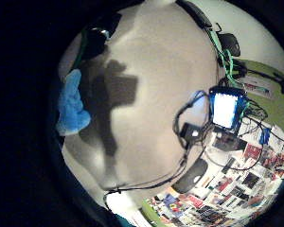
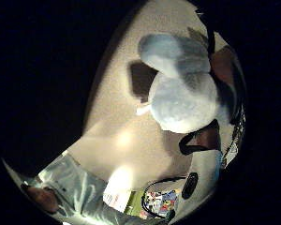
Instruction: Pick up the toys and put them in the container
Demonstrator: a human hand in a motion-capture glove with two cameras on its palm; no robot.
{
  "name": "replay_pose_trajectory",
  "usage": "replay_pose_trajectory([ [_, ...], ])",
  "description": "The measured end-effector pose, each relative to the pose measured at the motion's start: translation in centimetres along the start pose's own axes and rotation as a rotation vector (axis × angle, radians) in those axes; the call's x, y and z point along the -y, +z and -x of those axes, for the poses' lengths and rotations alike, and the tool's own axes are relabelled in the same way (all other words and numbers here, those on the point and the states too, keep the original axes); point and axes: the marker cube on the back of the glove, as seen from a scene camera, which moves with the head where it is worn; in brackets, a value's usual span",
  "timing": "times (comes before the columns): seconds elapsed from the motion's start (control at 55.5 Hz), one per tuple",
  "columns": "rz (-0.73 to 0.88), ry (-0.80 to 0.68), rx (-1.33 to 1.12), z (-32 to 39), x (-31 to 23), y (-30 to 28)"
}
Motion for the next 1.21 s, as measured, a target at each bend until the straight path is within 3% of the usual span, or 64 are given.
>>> replay_pose_trajectory([
  [0.252,-0.014,0.027,0.129,0.8,-3.1,-2.4],
  [0.522,-0.090,0.045,0.187,3.1,-7.7,-9.8],
  [0.756,-0.204,0.019,0.083,6.8,-9.1,-17.1],
  [1.207,-0.298,-0.038,0.027,16.4,-4.7,-24.8],
])
